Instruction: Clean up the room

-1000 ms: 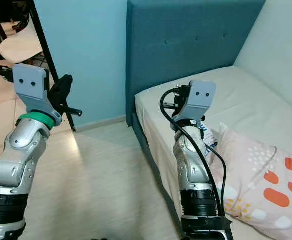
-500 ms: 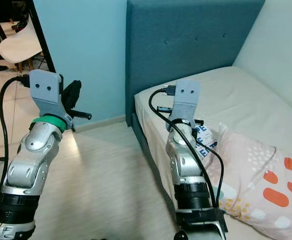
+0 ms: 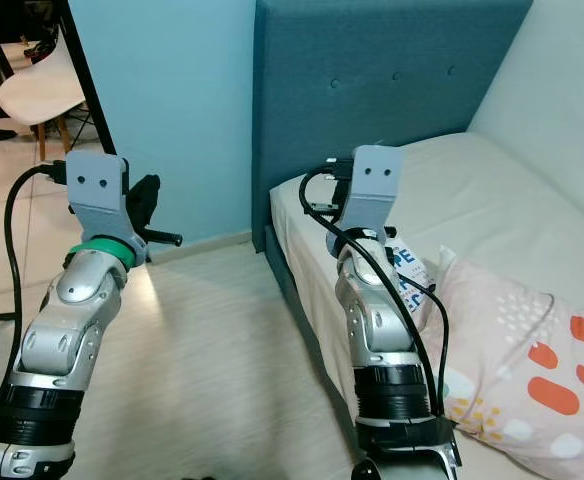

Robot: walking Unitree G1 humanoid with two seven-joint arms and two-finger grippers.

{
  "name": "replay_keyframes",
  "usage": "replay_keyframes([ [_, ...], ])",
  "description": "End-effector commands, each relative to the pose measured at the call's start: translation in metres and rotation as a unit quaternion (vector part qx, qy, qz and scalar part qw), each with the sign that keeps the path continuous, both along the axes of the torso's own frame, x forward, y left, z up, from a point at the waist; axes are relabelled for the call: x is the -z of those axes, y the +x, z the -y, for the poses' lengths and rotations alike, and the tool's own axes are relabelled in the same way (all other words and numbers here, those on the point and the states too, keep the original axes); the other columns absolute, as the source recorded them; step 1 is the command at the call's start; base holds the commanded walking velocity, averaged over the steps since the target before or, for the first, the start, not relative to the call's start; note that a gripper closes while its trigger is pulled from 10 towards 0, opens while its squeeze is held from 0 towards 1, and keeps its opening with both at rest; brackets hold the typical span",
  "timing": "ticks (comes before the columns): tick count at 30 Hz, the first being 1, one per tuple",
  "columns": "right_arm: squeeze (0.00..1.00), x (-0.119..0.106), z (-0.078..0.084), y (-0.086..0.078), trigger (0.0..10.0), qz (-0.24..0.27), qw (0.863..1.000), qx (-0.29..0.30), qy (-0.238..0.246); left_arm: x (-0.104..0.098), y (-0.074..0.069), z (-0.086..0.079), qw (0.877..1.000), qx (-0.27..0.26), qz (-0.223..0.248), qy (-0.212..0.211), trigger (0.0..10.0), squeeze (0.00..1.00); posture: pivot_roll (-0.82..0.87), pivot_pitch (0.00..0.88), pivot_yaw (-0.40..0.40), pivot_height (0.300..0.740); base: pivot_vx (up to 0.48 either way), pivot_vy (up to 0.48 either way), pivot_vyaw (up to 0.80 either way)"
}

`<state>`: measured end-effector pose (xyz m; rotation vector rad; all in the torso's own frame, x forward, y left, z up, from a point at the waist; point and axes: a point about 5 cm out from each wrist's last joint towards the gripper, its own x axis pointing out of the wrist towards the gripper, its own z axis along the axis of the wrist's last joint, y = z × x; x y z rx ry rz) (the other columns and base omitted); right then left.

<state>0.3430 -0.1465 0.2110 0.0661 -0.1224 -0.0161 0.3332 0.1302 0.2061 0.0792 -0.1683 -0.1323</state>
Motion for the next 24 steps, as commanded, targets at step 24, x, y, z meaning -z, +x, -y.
replay_keyframes([
  [24, 0.0, 0.033, 0.067, -0.042, 10.0, -0.054, 0.993, 0.086, -0.06, 0.003, 0.023, 0.002, 0.998, 0.053, -0.008, 0.037, 10.0, 0.0, -0.14, 0.046, 0.109, 0.74, 0.0, 0.0, 0.0],
])
